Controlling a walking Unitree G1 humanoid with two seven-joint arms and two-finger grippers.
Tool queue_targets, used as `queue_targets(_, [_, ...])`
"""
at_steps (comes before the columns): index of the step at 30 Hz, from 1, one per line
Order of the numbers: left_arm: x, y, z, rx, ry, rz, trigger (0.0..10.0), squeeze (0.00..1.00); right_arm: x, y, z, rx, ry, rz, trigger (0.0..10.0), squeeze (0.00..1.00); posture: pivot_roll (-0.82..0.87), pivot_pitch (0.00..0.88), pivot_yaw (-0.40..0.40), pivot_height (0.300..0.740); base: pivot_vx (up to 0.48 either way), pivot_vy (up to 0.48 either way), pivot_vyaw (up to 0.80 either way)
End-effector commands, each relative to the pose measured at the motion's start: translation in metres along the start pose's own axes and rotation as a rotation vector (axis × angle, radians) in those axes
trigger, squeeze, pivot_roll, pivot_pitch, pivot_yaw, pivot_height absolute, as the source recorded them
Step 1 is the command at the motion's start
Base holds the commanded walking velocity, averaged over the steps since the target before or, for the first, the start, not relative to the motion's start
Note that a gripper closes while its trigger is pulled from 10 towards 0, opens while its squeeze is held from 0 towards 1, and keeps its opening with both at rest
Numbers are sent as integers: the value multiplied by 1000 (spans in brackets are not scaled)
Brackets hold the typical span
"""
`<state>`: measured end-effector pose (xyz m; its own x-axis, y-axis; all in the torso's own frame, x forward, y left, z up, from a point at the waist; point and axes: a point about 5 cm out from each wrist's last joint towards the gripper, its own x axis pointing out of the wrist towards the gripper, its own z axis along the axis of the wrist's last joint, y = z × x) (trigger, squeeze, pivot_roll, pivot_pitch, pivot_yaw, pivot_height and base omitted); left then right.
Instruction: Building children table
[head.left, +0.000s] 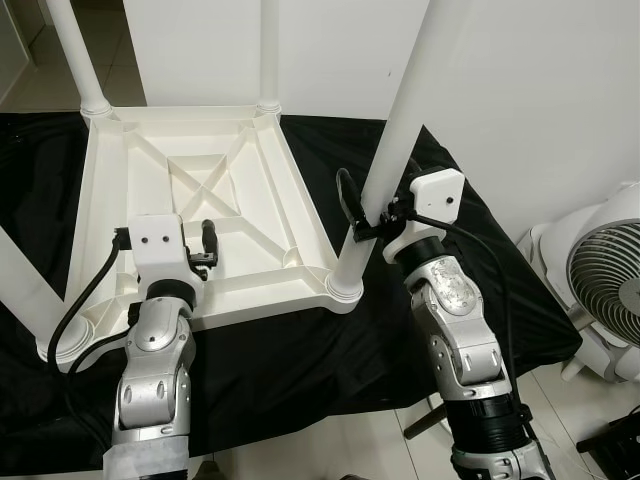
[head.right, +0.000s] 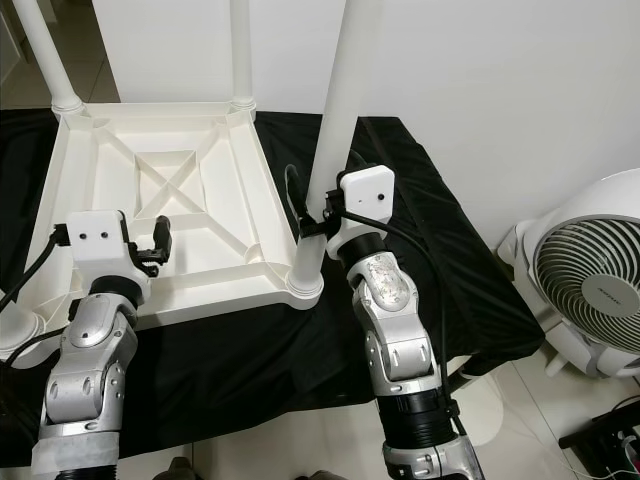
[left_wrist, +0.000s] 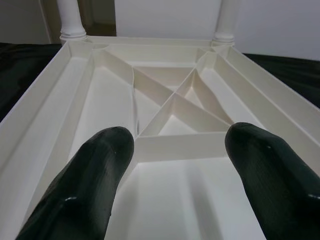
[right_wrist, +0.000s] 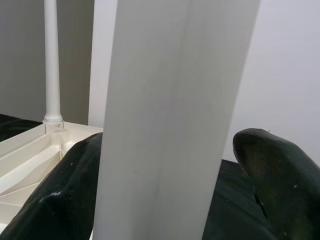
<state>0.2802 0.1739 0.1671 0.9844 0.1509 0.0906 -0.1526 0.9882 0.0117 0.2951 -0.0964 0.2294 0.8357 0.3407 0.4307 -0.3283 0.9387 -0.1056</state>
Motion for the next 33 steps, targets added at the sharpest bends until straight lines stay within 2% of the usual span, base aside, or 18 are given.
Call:
queue_targets(1, [-2, 7, -5, 18, 19, 97, 10000, 0, 4, 1, 3, -4, -7, 11, 10000, 0, 160, 30, -88, 740, 0, 0, 0])
queue_targets(2, [-5, 17, -10, 41, 37, 117, 10000, 0, 4, 2, 3, -13, -2, 41, 10000, 0, 161, 27, -87, 740, 0, 0, 0])
queue_targets(5, [-6, 20, -11, 46, 42, 123, 10000, 0, 4, 2, 3, -15, -1, 48, 10000, 0, 161, 27, -87, 740, 0, 0, 0])
queue_targets(7, [-10, 28, -18, 47, 74, 183, 10000, 0, 4, 3, 2, -12, 0, 62, 10000, 0, 164, 23, -88, 740, 0, 0, 0])
queue_targets(10, [-12, 31, -21, 48, 86, 209, 10000, 0, 4, 3, 3, -10, 0, 65, 10000, 0, 166, 21, -88, 740, 0, 0, 0])
queue_targets(11, [-15, 35, -24, 47, 100, 249, 10000, 0, 4, 3, 3, -3, 1, 65, 10000, 0, 171, 20, -91, 740, 0, 0, 0])
queue_targets(14, [-16, 37, -24, 44, 104, 265, 10000, 0, 4, 4, 3, -2, 4, 68, 10000, 0, 175, 19, -91, 740, 0, 0, 0])
queue_targets(20, [-17, 37, -24, 44, 103, 270, 10000, 0, 5, 4, 2, -4, 15, 77, 10000, 0, 174, 19, -93, 740, 0, 0, 0])
queue_targets(23, [-19, 32, -26, 30, 112, 276, 10000, 0, 7, 3, 4, -43, 26, 82, 10000, 0, 171, 17, -95, 740, 0, 0, 0])
queue_targets(27, [-20, 28, -27, 24, 116, 273, 10000, 0, 9, 2, 8, -34, 19, 75, 10000, 0, 171, 17, -96, 740, 0, 0, 0])
queue_targets(33, [-20, 24, -23, 29, 91, 251, 10000, 0, 15, 3, 29, -31, -46, 88, 10000, 0, 171, 13, -95, 740, 0, 0, 0])
